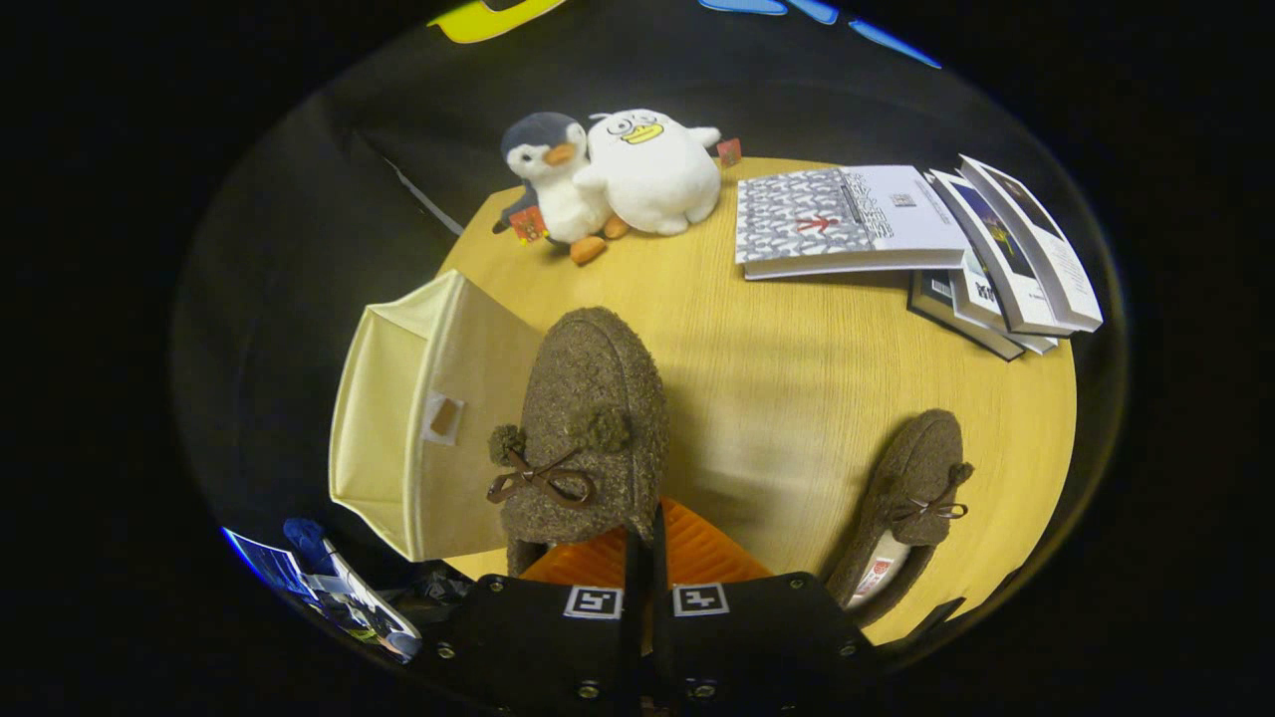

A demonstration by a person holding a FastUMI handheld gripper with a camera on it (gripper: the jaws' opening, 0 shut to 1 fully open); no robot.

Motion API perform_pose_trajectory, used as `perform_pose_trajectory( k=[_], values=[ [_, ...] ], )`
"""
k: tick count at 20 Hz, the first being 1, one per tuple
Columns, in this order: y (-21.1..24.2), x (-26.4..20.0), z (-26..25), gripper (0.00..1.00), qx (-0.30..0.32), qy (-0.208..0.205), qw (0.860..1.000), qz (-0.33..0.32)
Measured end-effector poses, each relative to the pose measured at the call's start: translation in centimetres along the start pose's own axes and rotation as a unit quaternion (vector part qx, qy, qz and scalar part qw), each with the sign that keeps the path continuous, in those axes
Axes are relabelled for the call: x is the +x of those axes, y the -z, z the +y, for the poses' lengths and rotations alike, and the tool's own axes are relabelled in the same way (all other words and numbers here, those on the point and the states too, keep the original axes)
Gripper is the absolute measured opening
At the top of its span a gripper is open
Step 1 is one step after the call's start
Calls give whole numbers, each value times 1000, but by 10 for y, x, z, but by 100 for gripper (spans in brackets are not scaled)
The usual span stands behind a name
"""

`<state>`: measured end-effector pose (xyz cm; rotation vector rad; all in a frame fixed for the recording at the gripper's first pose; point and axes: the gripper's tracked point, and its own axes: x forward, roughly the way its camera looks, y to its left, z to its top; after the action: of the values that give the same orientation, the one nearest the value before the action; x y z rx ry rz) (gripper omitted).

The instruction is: Open the storage box then place both shoes into the box .Put the left shoe in first, then the right shoe, with the right side of both shoes facing outward in a uniform manner.

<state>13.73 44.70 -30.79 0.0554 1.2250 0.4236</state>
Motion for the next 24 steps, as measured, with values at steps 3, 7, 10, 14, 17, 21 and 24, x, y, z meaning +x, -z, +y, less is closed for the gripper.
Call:
perform_pose_trajectory(
  k=[3, 7, 10, 14, 17, 21, 24],
  values=[
    [-17, -22, 23, 4, -13, -21, 999, -21],
    [-38, -42, 71, 4, -38, -63, 997, -33],
    [-53, -35, 114, 4, -71, -74, 994, -29],
    [-59, 7, 163, 4, -121, -72, 990, -2],
    [-54, 49, 191, 4, -154, -69, 985, 31],
    [-47, 99, 203, 5, -197, -28, 978, 63],
    [-37, 132, 198, 5, -195, 6, 976, 97]
  ],
)
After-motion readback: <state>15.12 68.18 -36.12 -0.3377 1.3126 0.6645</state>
